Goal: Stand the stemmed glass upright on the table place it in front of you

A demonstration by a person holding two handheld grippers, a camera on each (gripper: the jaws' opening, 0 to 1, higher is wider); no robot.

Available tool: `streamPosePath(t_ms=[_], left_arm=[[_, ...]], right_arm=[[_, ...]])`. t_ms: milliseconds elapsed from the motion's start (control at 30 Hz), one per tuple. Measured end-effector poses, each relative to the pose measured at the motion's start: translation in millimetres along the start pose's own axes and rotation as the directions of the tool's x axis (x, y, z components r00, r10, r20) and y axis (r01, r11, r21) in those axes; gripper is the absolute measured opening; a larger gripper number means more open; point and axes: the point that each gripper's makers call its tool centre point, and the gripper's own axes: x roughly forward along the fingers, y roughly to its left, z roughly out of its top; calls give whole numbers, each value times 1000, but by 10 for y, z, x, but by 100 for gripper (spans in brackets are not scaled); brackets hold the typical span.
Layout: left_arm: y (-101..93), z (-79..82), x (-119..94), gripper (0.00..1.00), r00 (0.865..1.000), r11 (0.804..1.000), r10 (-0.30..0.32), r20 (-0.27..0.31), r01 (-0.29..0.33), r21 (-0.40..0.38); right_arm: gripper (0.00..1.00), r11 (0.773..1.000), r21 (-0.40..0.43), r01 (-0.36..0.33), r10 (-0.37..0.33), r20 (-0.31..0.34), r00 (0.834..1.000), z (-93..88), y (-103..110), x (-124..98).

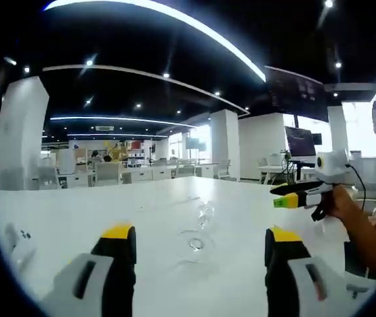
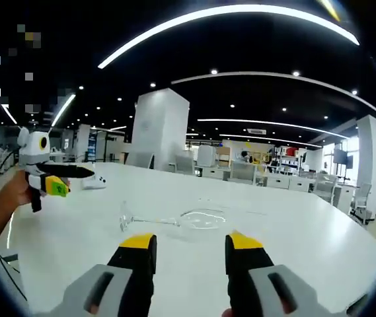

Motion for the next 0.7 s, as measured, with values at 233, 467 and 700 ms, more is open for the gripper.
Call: streamPosePath(t_ms=[233,467,700], left_arm=[[6,43,13,80,1000,1000,1,-5,-1,-10],[-11,43,52,79,1000,1000,-9,-25,9,-1],[-4,29,101,78,998,1000,-19,-57,19,8]], right_arm=[[45,1000,-1,0,0,-2,1000,-6,1,-6],[44,1000,-1,1,-1,-1,1000,-1,-7,-10],[44,1000,-1,1,-1,1,1000,3,-8,-7]])
